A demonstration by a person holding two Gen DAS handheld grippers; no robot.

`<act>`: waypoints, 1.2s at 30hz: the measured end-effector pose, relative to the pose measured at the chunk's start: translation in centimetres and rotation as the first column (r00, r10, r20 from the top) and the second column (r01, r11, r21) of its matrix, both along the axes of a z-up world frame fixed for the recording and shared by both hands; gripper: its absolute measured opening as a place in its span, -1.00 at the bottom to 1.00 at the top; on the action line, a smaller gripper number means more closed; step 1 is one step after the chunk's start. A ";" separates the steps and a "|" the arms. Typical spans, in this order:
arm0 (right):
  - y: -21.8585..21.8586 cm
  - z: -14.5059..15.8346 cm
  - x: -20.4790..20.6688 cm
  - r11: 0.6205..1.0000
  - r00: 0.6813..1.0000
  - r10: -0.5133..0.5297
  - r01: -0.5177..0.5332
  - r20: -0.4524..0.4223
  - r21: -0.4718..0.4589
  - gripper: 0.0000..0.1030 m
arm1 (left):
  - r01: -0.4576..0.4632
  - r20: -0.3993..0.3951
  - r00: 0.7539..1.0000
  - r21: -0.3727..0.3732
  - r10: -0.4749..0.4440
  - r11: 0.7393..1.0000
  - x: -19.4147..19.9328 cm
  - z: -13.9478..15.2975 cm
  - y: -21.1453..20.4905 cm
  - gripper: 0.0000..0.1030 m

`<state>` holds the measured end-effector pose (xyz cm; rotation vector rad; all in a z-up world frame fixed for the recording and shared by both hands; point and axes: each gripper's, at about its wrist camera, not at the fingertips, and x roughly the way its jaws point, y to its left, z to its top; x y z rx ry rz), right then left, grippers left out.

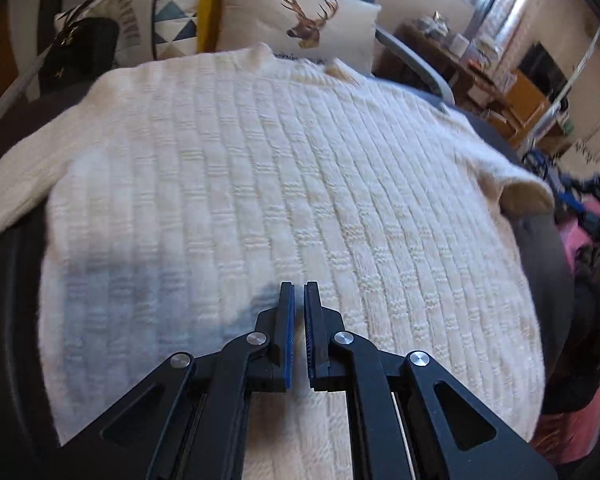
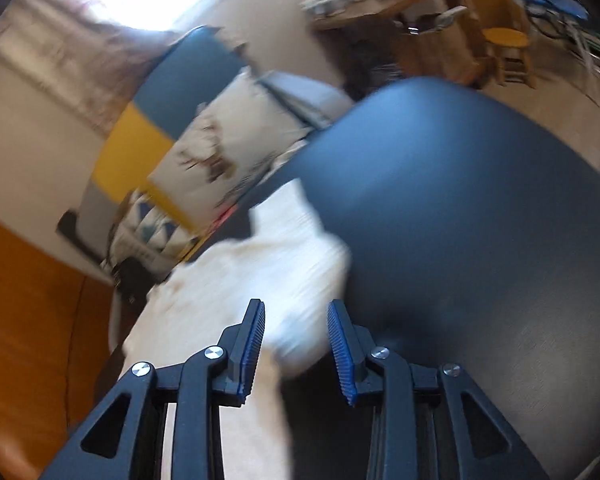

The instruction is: Fold clothes

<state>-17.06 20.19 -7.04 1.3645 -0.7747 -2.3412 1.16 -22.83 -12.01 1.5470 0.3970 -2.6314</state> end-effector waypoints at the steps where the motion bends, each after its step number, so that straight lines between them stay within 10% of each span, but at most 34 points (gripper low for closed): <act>1: 0.2 -0.5 -1.8 1.000 1.000 0.003 -0.003 0.011 0.015 -0.34 | 0.003 0.006 1.000 -0.018 -0.003 1.000 -0.2 -0.3 0.1 -0.91; 14: -11.8 -4.3 -18.1 0.919 0.963 0.210 -0.254 0.170 0.301 -0.34 | -0.008 0.005 1.000 0.016 0.008 1.000 -1.9 -1.1 -0.3 -0.91; 24: -16.8 -4.9 -17.5 0.711 0.897 0.398 -0.433 0.191 0.554 0.05 | -0.045 -0.001 0.999 0.117 0.045 0.992 -1.4 -1.3 -1.4 -0.90; 28: -17.9 -4.3 -16.9 0.644 0.899 0.396 -0.417 0.187 0.641 -0.80 | -0.045 -0.001 0.999 0.119 0.046 0.992 -1.2 -1.2 -1.3 -0.90; 30: -18.3 -4.1 -16.0 0.606 0.905 0.393 -0.388 0.163 0.695 -0.83 | -0.042 0.001 0.999 0.109 0.042 0.993 -1.2 -1.2 -1.1 -0.90; 36: -13.3 0.4 -14.2 0.671 0.965 0.261 -0.172 -0.012 0.722 -0.83 | -0.038 0.004 0.999 0.094 0.038 0.995 -1.3 -1.1 -1.0 -0.90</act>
